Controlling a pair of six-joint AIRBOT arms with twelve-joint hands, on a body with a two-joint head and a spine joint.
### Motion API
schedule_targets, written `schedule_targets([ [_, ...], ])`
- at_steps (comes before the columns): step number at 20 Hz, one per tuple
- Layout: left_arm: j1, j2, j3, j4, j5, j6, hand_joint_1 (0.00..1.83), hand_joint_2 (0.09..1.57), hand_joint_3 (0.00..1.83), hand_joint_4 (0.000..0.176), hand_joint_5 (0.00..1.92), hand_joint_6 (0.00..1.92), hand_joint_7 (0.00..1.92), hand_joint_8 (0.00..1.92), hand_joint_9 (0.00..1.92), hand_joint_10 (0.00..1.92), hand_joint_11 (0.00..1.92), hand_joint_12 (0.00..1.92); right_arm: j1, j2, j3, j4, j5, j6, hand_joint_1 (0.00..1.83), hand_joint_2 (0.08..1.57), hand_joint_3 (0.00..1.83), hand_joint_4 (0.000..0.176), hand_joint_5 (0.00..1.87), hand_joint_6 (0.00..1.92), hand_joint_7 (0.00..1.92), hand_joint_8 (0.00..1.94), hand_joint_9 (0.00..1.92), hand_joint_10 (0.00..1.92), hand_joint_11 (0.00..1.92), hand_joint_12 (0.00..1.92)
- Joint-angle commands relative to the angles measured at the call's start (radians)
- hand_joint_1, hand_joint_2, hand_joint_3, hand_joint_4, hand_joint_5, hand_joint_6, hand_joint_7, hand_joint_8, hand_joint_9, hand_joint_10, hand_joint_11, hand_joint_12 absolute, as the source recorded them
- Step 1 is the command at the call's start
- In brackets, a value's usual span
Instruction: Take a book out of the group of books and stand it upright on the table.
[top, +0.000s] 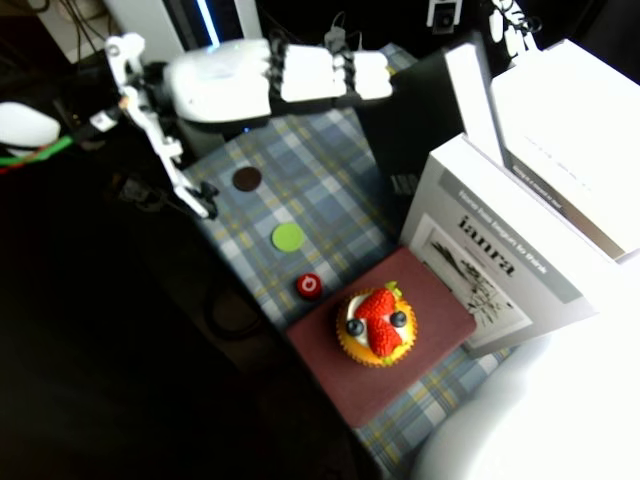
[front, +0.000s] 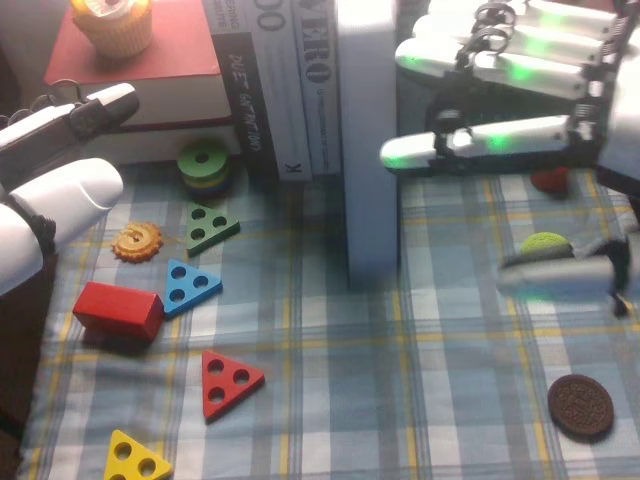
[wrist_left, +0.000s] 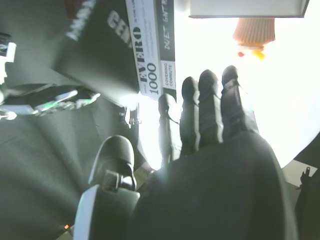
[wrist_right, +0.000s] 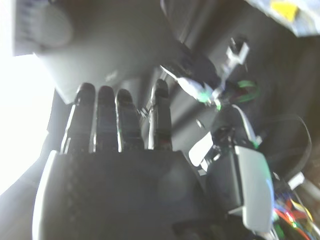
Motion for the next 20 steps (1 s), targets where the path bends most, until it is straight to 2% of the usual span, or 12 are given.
schedule_targets([
  [1, -0.005, -0.004, -0.002, 0.013, -0.127, -0.009, 0.0, 1.35, 0.01, 0.17, 0.32, 0.0, 0.23, 0.0, 0.12, 0.0, 0.0, 0.05, 0.002, 0.001, -0.002, 0.048, 0.166, 0.004, 0.33, 1.12, 0.0, 0.042, 0.11, 0.0, 0.0, 0.0, 0.0, 0.0, 0.0, 0.0],
  [4, -0.003, -0.003, -0.002, 0.013, -0.147, -0.011, 0.0, 1.32, 0.0, 0.162, 0.32, 0.0, 0.2, 0.0, 0.11, 0.0, 0.0, 0.0, -0.036, -0.001, 0.002, 0.137, 0.253, -0.012, 0.36, 1.17, 0.02, 0.085, 0.26, 0.01, 0.1, 0.0, 0.0, 0.0, 0.0, 0.0],
  [6, -0.003, -0.001, -0.002, 0.013, -0.163, -0.02, 0.0, 1.33, 0.0, 0.165, 0.32, 0.0, 0.18, 0.0, 0.09, 0.0, 0.0, 0.0, -0.048, -0.011, 0.011, 0.174, 0.268, -0.012, 0.3, 1.19, 0.02, 0.078, 0.26, 0.01, 0.13, 0.01, 0.01, 0.0, 0.0, 0.0],
  [7, -0.001, 0.0, -0.001, 0.014, -0.181, -0.036, 0.0, 1.33, 0.0, 0.168, 0.32, 0.0, 0.19, 0.01, 0.09, 0.0, 0.0, 0.0, -0.064, -0.022, 0.021, 0.209, 0.291, -0.012, 0.51, 1.08, 0.0, 0.078, 0.24, 0.01, 0.08, 0.01, 0.0, 0.0, 0.0, 0.0],
  [8, 0.001, 0.001, 0.001, 0.016, -0.193, -0.047, 0.0, 1.34, 0.0, 0.157, 0.34, 0.01, 0.22, 0.02, 0.11, 0.01, 0.0, 0.0, -0.072, -0.027, 0.026, 0.23, 0.306, -0.012, 0.58, 1.03, 0.0, 0.094, 0.27, 0.01, 0.09, 0.01, 0.0, 0.0, 0.0, 0.0],
  [9, 0.004, 0.002, 0.005, 0.02, -0.214, -0.07, 0.0, 1.33, 0.0, 0.172, 0.32, 0.0, 0.24, 0.02, 0.13, 0.01, 0.01, 0.0, -0.083, -0.033, 0.033, 0.258, 0.328, -0.011, 0.59, 1.09, 0.0, 0.138, 0.32, 0.01, 0.16, 0.01, 0.07, 0.01, 0.04, 0.01],
  [10, 0.007, 0.002, 0.011, 0.025, -0.242, -0.107, 0.0, 1.33, 0.0, 0.171, 0.32, 0.0, 0.24, 0.02, 0.14, 0.02, 0.02, 0.01, -0.094, -0.038, 0.039, 0.288, 0.344, -0.011, 0.51, 1.11, 0.0, 0.156, 0.33, 0.0, 0.22, 0.01, 0.15, 0.01, 0.13, 0.04],
  [12, 0.009, 0.002, 0.035, 0.04, -0.284, -0.195, 0.16, 1.32, 0.0, 0.133, 0.38, 0.01, 0.29, 0.01, 0.18, 0.0, 0.05, 0.03, -0.108, -0.053, 0.053, 0.337, 0.349, -0.011, 0.43, 1.07, 0.02, 0.175, 0.41, 0.0, 0.29, 0.0, 0.19, 0.0, 0.15, 0.03],
  [15, 0.009, -0.002, 0.066, 0.066, -0.347, -0.32, 0.33, 1.34, 0.0, 0.102, 0.33, 0.0, 0.27, 0.0, 0.17, 0.0, 0.05, 0.04, -0.129, -0.087, 0.094, 0.394, 0.35, 0.047, 0.48, 1.1, 0.02, 0.176, 0.44, 0.01, 0.33, 0.01, 0.21, 0.01, 0.16, 0.03],
  [16, 0.009, -0.005, 0.072, 0.073, -0.369, -0.35, 0.4, 1.32, 0.0, 0.075, 0.33, 0.0, 0.26, 0.0, 0.16, 0.0, 0.06, 0.04, -0.133, -0.098, 0.107, 0.402, 0.352, 0.071, 0.43, 1.18, 0.02, 0.169, 0.38, 0.0, 0.3, 0.0, 0.18, 0.0, 0.12, 0.01],
  [18, 0.009, -0.02, 0.094, 0.078, -0.399, -0.423, 0.35, 1.29, 0.0, 0.077, 0.27, 0.0, 0.24, 0.0, 0.18, 0.0, 0.12, 0.07, -0.149, -0.117, 0.125, 0.415, 0.361, 0.107, 0.35, 1.28, 0.03, 0.106, 0.3, 0.0, 0.26, 0.0, 0.2, 0.01, 0.14, 0.02],
  [20, 0.009, -0.037, 0.117, 0.085, -0.402, -0.499, 0.2, 1.25, 0.0, 0.098, 0.22, 0.0, 0.19, 0.0, 0.12, 0.0, 0.07, 0.05, -0.158, -0.123, 0.127, 0.427, 0.368, 0.108, 0.3, 1.26, 0.01, 0.084, 0.26, 0.0, 0.28, 0.01, 0.22, 0.01, 0.14, 0.02],
])
